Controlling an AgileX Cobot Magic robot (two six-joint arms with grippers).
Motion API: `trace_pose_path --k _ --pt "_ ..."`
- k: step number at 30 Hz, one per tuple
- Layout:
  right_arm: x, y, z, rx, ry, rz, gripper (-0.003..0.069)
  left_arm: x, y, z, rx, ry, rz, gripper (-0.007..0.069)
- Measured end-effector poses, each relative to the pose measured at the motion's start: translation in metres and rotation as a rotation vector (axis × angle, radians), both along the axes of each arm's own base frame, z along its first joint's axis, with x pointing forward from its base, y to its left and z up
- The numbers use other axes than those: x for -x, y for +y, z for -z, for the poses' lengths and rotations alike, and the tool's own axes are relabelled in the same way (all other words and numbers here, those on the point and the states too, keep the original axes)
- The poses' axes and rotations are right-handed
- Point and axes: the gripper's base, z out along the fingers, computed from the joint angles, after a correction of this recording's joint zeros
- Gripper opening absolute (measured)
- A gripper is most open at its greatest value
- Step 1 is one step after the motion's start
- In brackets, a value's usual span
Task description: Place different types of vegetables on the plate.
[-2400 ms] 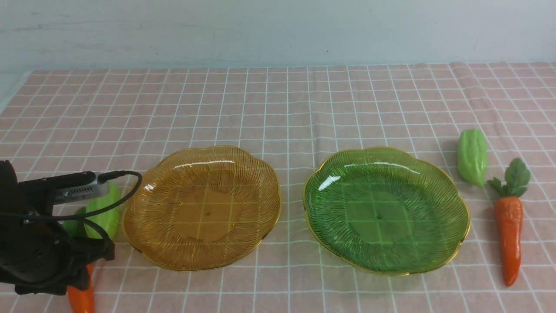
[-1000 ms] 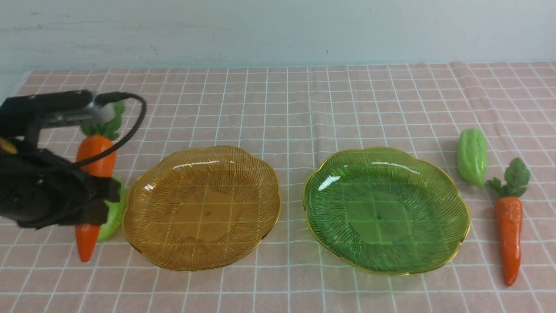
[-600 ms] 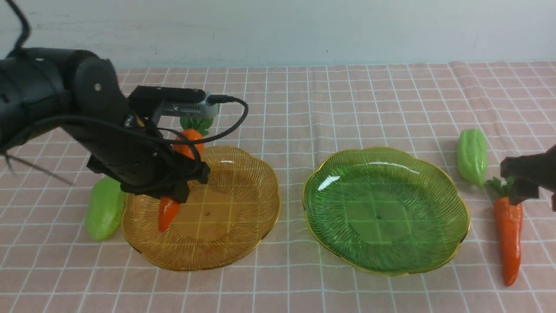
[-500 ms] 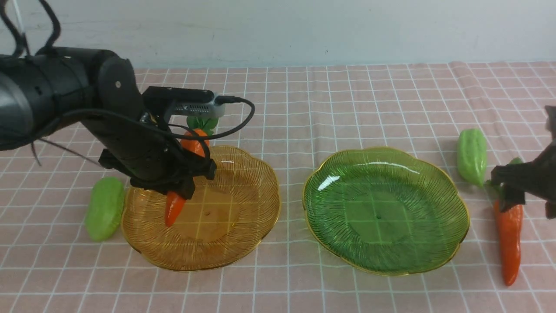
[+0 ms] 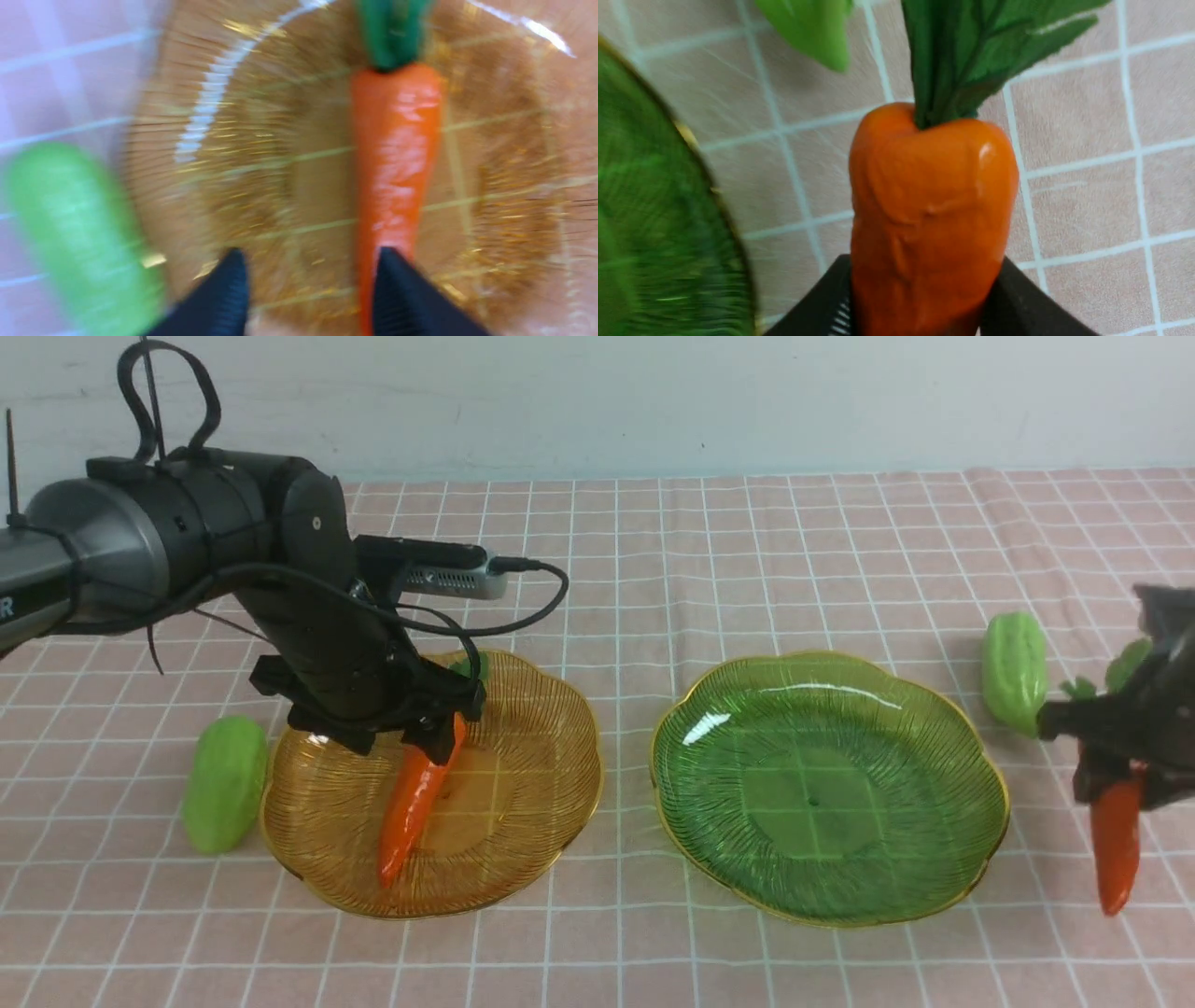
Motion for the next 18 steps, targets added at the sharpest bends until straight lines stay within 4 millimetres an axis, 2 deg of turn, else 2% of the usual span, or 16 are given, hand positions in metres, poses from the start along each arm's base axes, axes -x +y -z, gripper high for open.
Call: trace_pose_path --k 1,3,4,8,10,12,14,18 --pt "-0.001 0.025 -0.010 -0.040 -0.050 -0.079 0.0302 0.000 0.006 -0.010 -0.019 0.000 -0.010 0.0247" --pt "-0.007 0.069 -0.017 -0.117 -0.099 -0.210 0.0302 0.001 0.024 -0.028 -0.032 -0.015 -0.054 0.0090" --pt "-0.009 0.090 -0.016 -0.147 -0.101 -0.263 0.0302 0.002 0.043 -0.037 -0.030 -0.021 -0.105 0.0031" --pt "-0.025 0.181 0.010 -0.261 -0.049 -0.417 0.0302 0.005 0.108 -0.041 0.027 0.034 -0.270 0.0006" --pt "-0.035 0.205 0.026 -0.284 -0.023 -0.437 0.0302 0.008 0.133 -0.040 0.070 0.055 -0.312 0.0006" --pt "-0.043 0.224 0.041 -0.311 0.003 -0.452 0.0302 0.008 0.141 -0.039 0.104 0.058 -0.324 0.0006" --pt "-0.052 0.240 0.062 -0.345 0.066 -0.457 0.0302 0.005 0.142 -0.033 0.119 0.073 -0.317 0.0006" --pt "-0.061 0.254 0.079 -0.380 0.130 -0.464 0.0373 -0.001 0.141 -0.019 0.122 0.112 -0.313 0.0049"
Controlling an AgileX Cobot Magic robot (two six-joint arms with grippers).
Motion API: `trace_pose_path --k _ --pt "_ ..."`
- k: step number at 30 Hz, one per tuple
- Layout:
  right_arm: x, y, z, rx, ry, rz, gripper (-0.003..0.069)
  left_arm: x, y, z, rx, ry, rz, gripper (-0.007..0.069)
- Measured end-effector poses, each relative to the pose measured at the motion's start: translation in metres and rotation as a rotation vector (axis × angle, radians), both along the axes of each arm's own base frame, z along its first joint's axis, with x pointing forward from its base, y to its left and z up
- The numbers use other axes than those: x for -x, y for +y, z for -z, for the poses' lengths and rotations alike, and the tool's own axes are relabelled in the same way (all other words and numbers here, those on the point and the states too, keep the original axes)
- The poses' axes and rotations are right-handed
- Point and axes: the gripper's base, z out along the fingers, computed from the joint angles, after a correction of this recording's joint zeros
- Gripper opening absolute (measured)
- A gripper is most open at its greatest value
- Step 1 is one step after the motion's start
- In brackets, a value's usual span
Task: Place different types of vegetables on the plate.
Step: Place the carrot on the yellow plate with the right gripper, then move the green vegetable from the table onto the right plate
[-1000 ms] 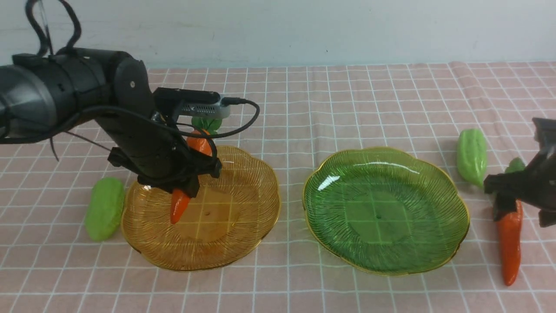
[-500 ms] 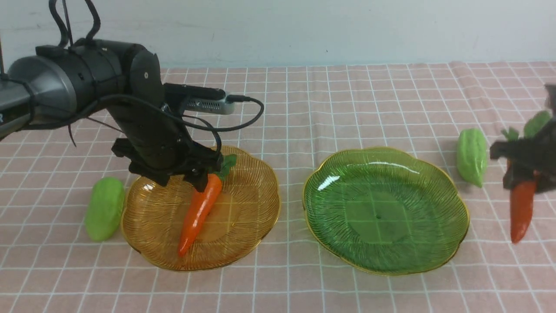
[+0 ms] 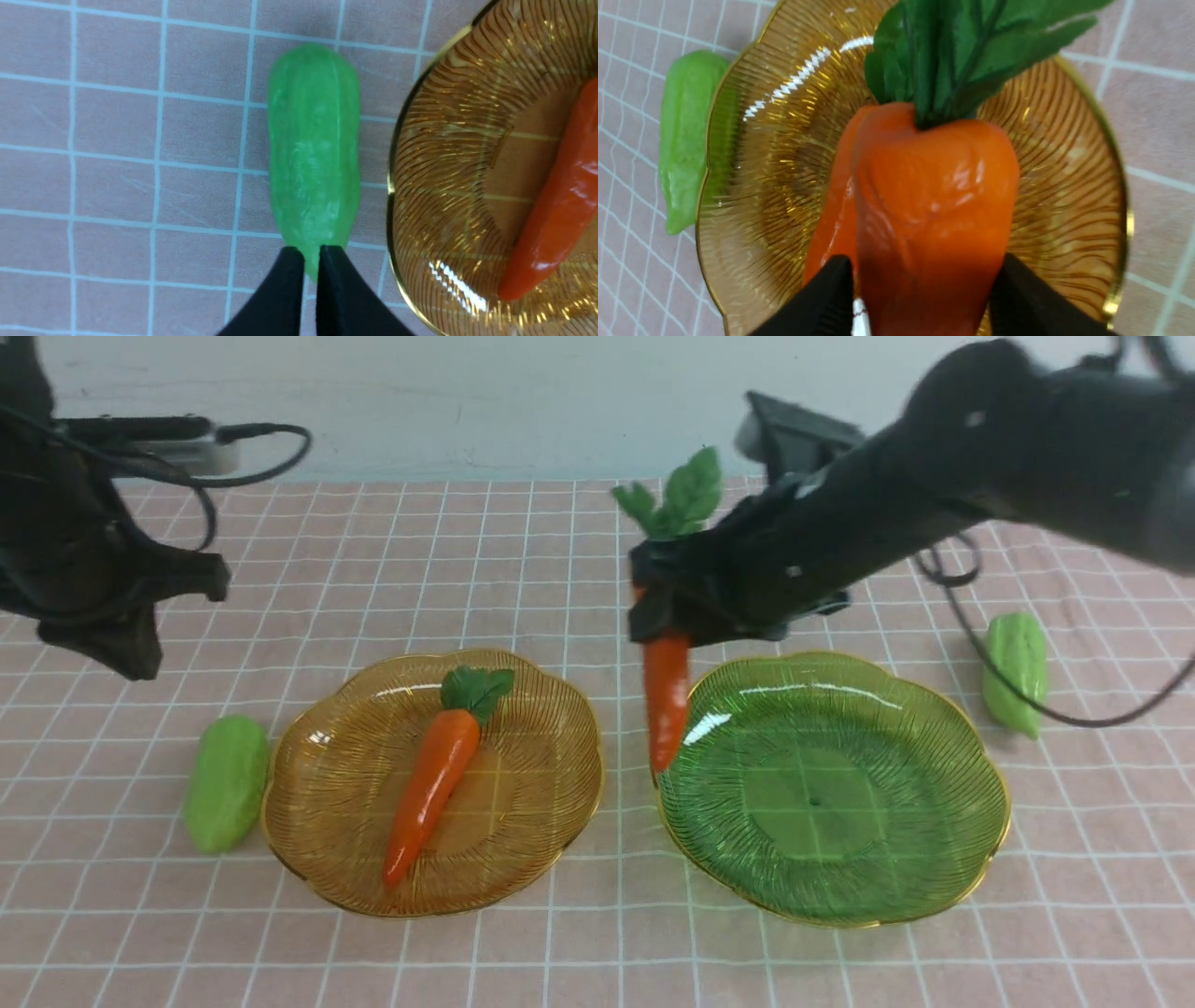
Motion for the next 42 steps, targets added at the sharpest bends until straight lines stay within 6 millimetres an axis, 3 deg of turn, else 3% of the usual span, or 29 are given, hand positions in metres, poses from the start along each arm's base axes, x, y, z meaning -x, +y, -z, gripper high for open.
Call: trace_pose_path --k 6,10,13,20,24,26,28,32,36,39,42 --pt "0.001 0.005 -0.011 -0.004 0.040 -0.066 0.0581 -0.011 0.002 0.028 0.007 0.073 0.000 0.0339" --pt "0.001 -0.007 -0.033 0.097 0.033 -0.174 0.0591 -0.016 0.002 0.044 0.012 0.109 0.001 0.0505" --pt "-0.008 -0.024 -0.060 0.207 -0.097 -0.171 0.0564 -0.023 0.003 0.061 0.014 0.124 -0.002 0.0559" --pt "0.001 -0.079 -0.140 0.491 -0.370 -0.024 0.0548 -0.035 0.004 0.098 0.020 0.167 -0.008 0.0567" --pt "-0.007 -0.117 -0.159 0.544 -0.404 0.098 0.0547 -0.037 0.004 0.108 0.026 0.185 -0.008 0.0558" --pt "-0.018 -0.149 -0.159 0.559 -0.380 0.180 0.0546 -0.037 0.004 0.112 0.027 0.193 -0.013 0.0489" --pt "-0.026 -0.178 -0.154 0.574 -0.336 0.252 0.0535 -0.037 0.004 0.111 0.029 0.198 -0.027 0.0360" --pt "-0.032 -0.240 -0.132 0.599 -0.208 0.385 0.0497 -0.040 0.006 0.096 0.009 0.183 -0.024 0.0311" --pt "-0.026 -0.290 -0.102 0.598 -0.055 0.476 0.0479 -0.045 -0.007 0.046 0.012 0.053 -0.003 0.0311" --pt "-0.025 -0.307 -0.083 0.611 0.016 0.498 0.0477 -0.045 -0.040 0.004 0.030 -0.066 0.068 0.0310" --pt "-0.029 -0.314 -0.066 0.619 0.064 0.505 0.0477 -0.041 -0.098 -0.023 0.069 -0.139 0.199 0.0304"
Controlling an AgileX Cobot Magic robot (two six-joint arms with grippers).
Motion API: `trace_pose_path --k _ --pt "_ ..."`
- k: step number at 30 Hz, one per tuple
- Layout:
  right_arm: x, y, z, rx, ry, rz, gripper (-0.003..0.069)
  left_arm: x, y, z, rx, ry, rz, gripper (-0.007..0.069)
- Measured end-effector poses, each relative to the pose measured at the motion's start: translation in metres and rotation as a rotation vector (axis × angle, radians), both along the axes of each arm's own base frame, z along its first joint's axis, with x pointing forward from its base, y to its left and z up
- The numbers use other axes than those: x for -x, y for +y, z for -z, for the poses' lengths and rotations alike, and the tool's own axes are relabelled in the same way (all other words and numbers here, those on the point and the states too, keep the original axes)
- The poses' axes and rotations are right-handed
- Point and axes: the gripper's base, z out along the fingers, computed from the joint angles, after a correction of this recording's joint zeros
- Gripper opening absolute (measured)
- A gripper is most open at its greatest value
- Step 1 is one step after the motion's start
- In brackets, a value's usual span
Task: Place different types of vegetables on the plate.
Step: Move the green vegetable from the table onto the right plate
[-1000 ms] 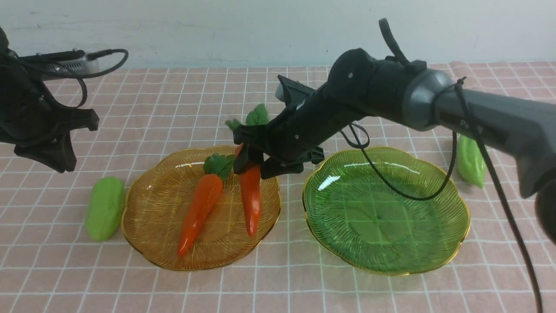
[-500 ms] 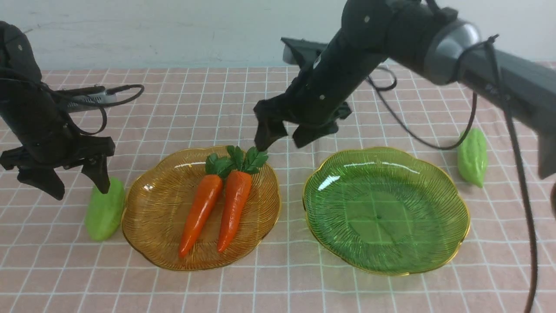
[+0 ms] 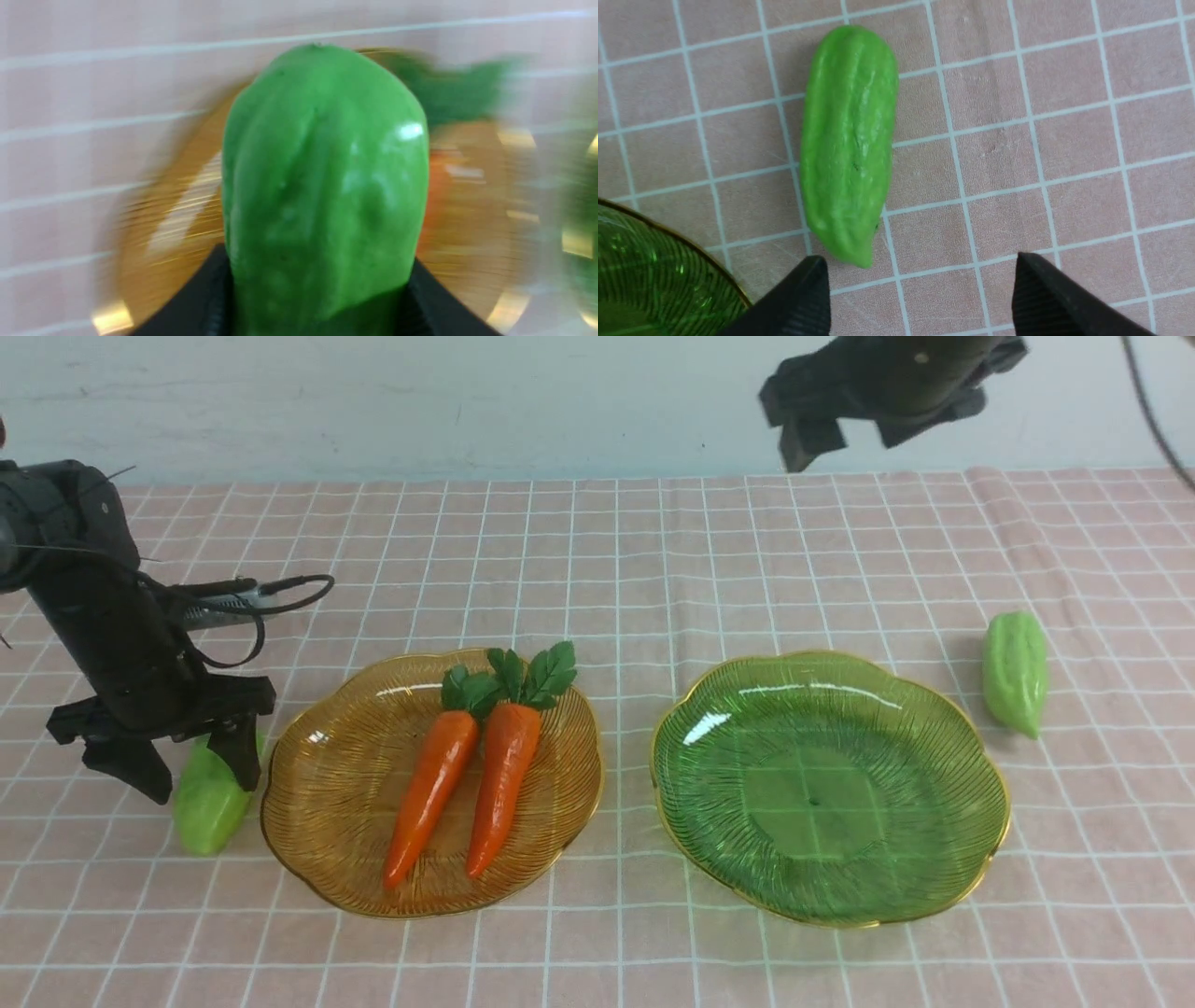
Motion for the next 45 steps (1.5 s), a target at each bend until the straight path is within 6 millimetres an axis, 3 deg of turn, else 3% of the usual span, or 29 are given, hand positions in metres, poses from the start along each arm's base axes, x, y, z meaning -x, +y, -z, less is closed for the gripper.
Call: trace_pose_path --k 3,7,10,14,17,20,23,29,31,32,36,38,39,41,43,45 --pt "-0.005 0.000 0.017 -0.006 0.036 0.002 0.0477 0.012 -0.076 -0.009 0.044 -0.043 0.171 0.0302" --pt "-0.019 0.002 0.047 -0.043 0.045 0.008 0.0477 0.025 -0.142 -0.002 0.076 -0.079 0.312 0.0302" --pt "-0.025 0.004 0.060 -0.065 0.048 0.013 0.0477 0.038 -0.197 0.017 0.102 -0.101 0.408 0.0301" --pt "-0.033 0.006 0.084 -0.103 0.057 0.027 0.0477 0.047 -0.240 0.043 0.134 -0.124 0.433 0.0301" --pt "-0.036 0.008 0.097 -0.125 0.069 0.035 0.0477 0.049 -0.259 0.061 0.148 -0.125 0.429 0.0301" --pt "-0.038 0.011 0.104 -0.151 0.078 0.029 0.0465 0.047 -0.266 0.078 0.147 -0.115 0.418 0.0306" --pt "-0.038 0.012 0.108 -0.157 0.092 -0.009 0.0407 0.045 -0.267 0.086 0.137 -0.101 0.414 0.0320" --pt "-0.038 0.011 0.094 -0.150 0.114 -0.047 0.0404 0.044 -0.266 0.095 0.107 -0.085 0.422 0.0416" --pt "-0.038 0.011 0.077 -0.147 0.097 -0.055 0.0404 0.044 -0.266 0.095 0.095 -0.086 0.426 0.0465" --pt "-0.037 0.011 0.056 -0.143 0.053 -0.060 0.0404 0.044 -0.265 0.095 0.085 -0.084 0.430 0.0490" --pt "-0.028 0.012 0.010 -0.143 -0.052 -0.075 0.0404 0.045 -0.261 0.089 0.043 -0.045 0.445 0.0599" --pt "-0.008 0.018 -0.029 -0.167 -0.131 -0.112 0.0404 0.042 -0.258 0.068 0.043 -0.027 0.425 0.0622" --pt "0.008 0.024 -0.048 -0.197 -0.165 -0.131 0.0404 0.040 -0.254 0.058 0.034 -0.017 0.417 0.0606" --pt "0.030 0.034 -0.055 -0.232 -0.154 -0.155 0.0404 0.035 -0.249 0.027 0.015 -0.066 0.410 0.0518" --pt "0.053 0.048 -0.038 -0.252 -0.066 -0.187 0.0404 0.029 -0.238 -0.016 -0.011 -0.201 0.391 0.0249" --pt "0.069 0.070 -0.007 -0.258 0.047 -0.237 0.0404 0.034 -0.225 -0.045 -0.027 -0.276 0.373 0.0090"
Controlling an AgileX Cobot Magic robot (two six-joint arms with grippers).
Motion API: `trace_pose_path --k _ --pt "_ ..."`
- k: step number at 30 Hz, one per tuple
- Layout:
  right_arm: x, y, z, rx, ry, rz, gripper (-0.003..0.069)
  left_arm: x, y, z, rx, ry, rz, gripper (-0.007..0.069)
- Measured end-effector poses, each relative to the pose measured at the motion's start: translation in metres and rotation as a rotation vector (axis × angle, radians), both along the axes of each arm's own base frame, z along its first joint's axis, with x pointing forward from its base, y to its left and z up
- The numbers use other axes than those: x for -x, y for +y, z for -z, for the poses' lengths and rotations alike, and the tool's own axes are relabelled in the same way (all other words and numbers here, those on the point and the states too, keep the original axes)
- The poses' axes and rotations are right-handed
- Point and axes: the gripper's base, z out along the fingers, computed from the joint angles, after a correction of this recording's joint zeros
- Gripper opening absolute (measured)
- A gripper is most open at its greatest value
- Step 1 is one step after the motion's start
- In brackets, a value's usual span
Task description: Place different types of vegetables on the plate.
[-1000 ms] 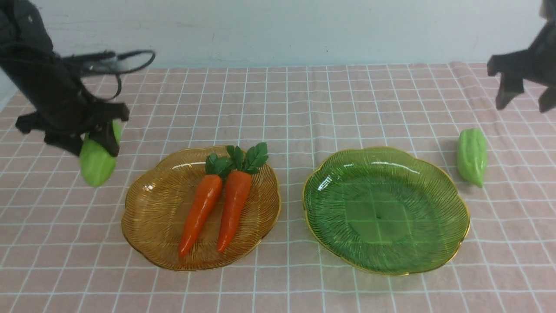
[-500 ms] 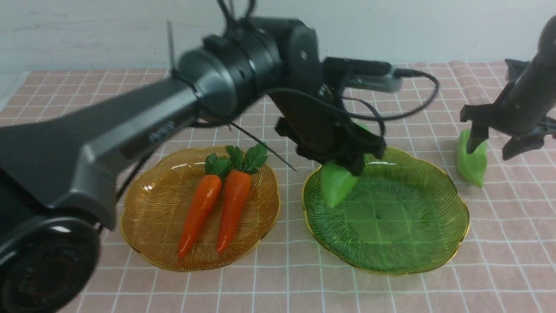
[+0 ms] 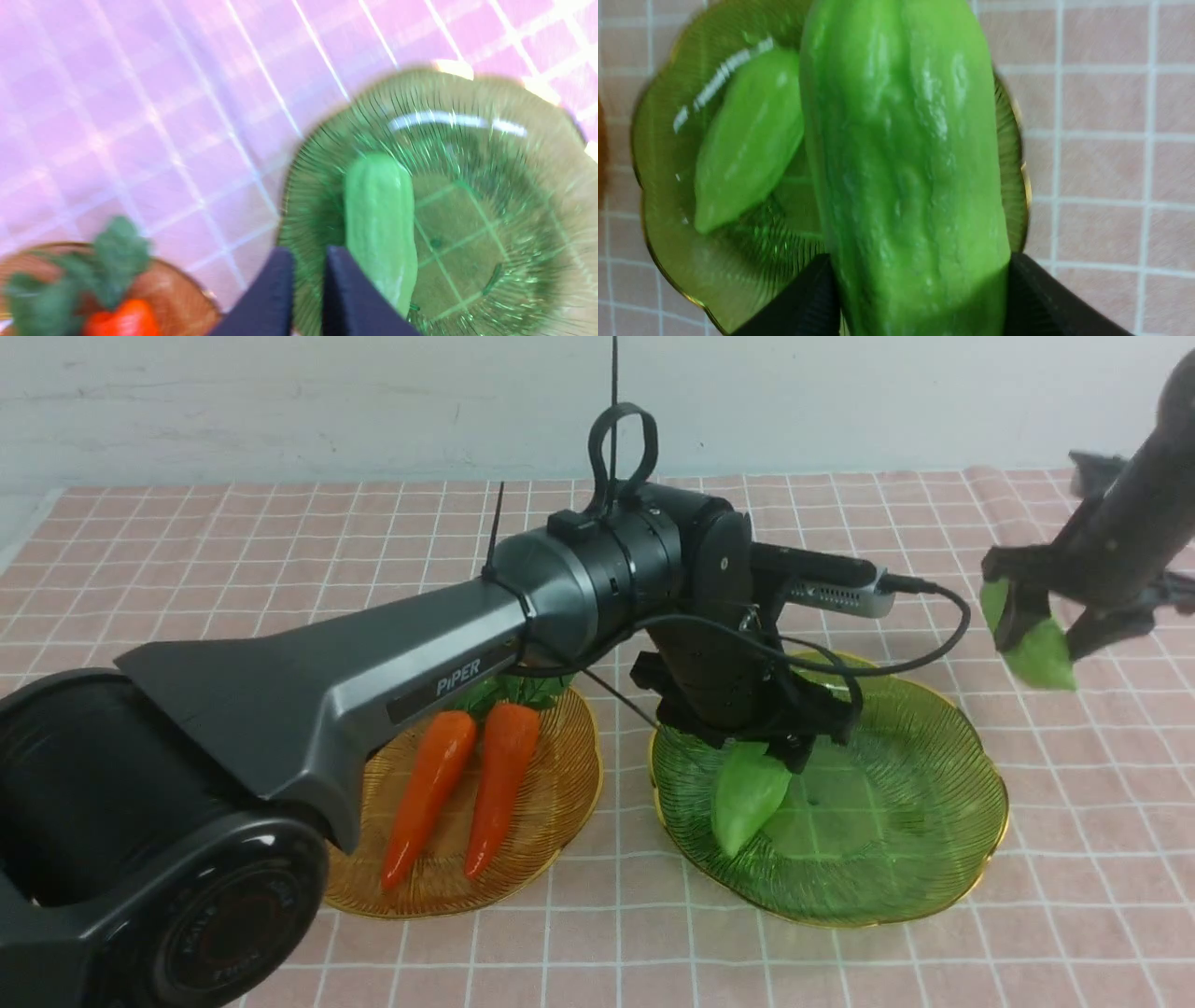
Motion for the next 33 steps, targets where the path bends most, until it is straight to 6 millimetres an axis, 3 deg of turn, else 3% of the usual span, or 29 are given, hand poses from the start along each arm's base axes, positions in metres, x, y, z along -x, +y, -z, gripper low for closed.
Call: trace_pose_path --k 2,5,8,11,14,16,18,20,24,26,28,30,32,33 --pt "0.009 0.016 0.023 0.008 0.040 -0.040 0.0404 0.011 0.010 -0.026 0.016 -0.040 -0.006 0.0024" --pt "0.016 0.037 0.045 0.022 0.046 -0.087 0.0407 0.040 0.034 -0.070 0.042 -0.117 -0.020 0.0000" --pt "0.016 0.053 0.052 0.029 0.025 -0.117 0.0493 0.071 0.062 -0.103 0.019 -0.195 -0.055 -0.0001" --pt "0.017 0.055 0.052 0.041 0.022 -0.116 0.0582 0.105 0.093 -0.122 0.014 -0.231 -0.105 -0.0001" --pt "0.018 0.053 0.053 0.070 0.040 -0.129 0.0608 0.139 0.126 -0.134 0.007 -0.269 -0.173 -0.0001" --pt "0.023 0.051 0.049 0.095 0.070 -0.166 0.0589 0.162 0.149 -0.139 0.006 -0.300 -0.219 -0.0001" --pt "0.031 0.047 0.031 0.119 0.054 -0.192 0.0526 0.196 0.181 -0.141 0.007 -0.340 -0.278 -0.0001" --pt "0.048 0.039 -0.007 0.140 -0.041 -0.196 0.0393 0.225 0.206 -0.137 0.033 -0.354 -0.329 -0.0001" --pt "0.099 0.025 -0.083 0.121 -0.286 -0.162 0.0179 0.268 0.243 -0.117 0.053 -0.379 -0.384 -0.0001" --pt "0.151 0.012 -0.137 0.073 -0.555 -0.126 0.0040 0.283 0.256 -0.102 0.032 -0.389 -0.400 -0.0001" --pt "0.202 -0.001 -0.166 0.023 -0.807 -0.086 -0.0002 0.291 0.265 -0.088 0.010 -0.393 -0.408 -0.0001" --pt "0.245 -0.014 -0.173 -0.007 -1.022 -0.049 -0.0012 0.297 0.271 -0.075 -0.012 -0.391 -0.417 -0.0001" --pt "0.290 -0.028 -0.165 -0.027 -1.278 -0.001 -0.0015 0.301 0.275 -0.064 -0.032 -0.386 -0.419 -0.0001" --pt "0.300 -0.031 -0.160 -0.025 -1.345 0.011 -0.0015 0.301 0.276 -0.061 -0.039 -0.383 -0.419 -0.0001"
